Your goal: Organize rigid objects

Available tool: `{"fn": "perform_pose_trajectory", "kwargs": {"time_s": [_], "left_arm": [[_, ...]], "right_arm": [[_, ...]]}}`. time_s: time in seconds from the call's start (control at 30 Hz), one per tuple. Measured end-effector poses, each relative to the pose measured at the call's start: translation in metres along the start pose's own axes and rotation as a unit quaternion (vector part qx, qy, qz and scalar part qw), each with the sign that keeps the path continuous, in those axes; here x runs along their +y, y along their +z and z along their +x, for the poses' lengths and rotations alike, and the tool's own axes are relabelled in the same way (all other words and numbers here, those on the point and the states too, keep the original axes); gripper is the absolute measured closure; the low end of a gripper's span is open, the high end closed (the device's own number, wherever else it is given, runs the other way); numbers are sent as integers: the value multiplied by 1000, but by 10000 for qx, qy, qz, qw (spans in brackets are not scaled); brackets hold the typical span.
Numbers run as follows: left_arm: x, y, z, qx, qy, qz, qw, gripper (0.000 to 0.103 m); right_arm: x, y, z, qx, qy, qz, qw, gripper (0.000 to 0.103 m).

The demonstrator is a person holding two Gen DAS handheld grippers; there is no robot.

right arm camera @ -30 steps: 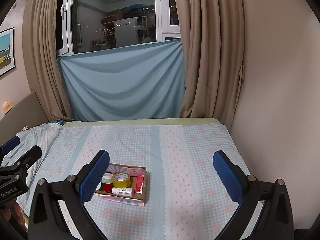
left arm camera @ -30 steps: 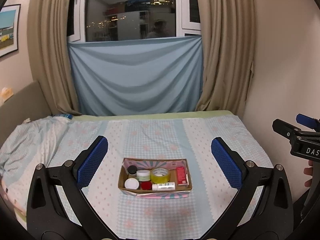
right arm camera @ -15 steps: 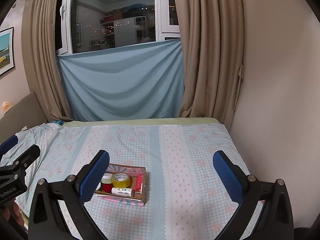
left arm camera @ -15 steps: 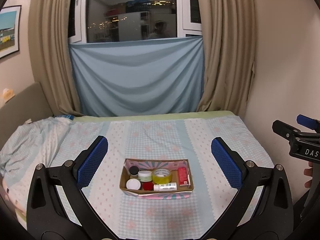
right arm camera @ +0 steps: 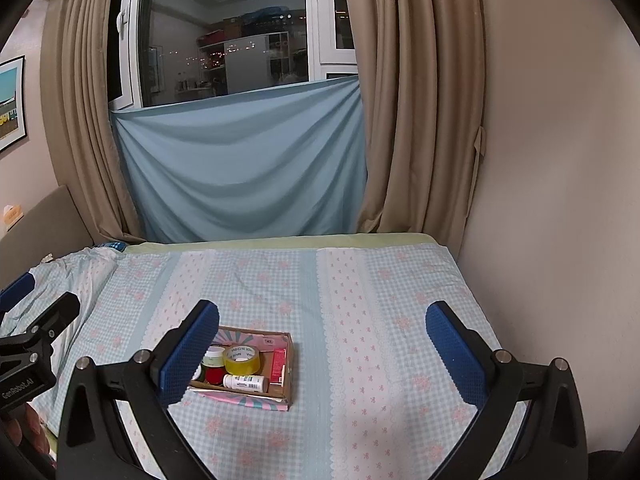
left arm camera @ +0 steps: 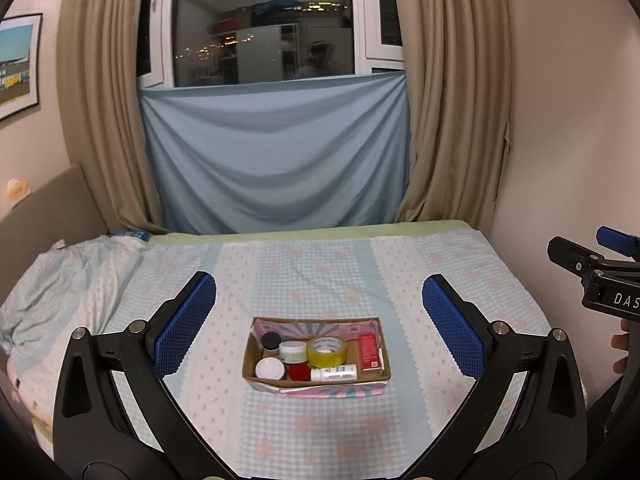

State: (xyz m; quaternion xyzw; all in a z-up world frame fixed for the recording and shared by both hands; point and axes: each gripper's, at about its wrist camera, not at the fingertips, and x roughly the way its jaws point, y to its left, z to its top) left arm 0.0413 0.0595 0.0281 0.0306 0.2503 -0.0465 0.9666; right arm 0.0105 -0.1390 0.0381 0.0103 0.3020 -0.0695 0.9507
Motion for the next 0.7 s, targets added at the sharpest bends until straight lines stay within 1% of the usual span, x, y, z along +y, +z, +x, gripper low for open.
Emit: {"fn": "perform_pose_trajectory", "kwargs": {"time_s": [0.17, 0.23, 0.37, 0.47, 0.57, 0.7], "left_arm": [[2, -1, 1, -38, 4, -17, 10000, 0], [4, -2, -2, -136, 14, -37, 9999, 0], [7, -3, -7, -324, 214, -59, 9992, 0], [10, -2, -8, -392, 308, -122, 9987, 0], [15, -4, -5, -377, 323, -203, 9986, 0], [20, -8, 9, -221, 196, -175, 9994, 0]], "right_arm": [[1, -1, 0, -7, -15, 27, 10000, 0], [2, -1, 0, -7, -19, 28, 10000, 0], [2, -1, 0, -4, -32, 34, 10000, 0], [2, -1, 1, -14, -38, 36, 10000, 0], [2, 0, 5, 14, -63, 77, 9999, 0], [6, 0, 18, 154, -94, 117, 9998, 0]]}}
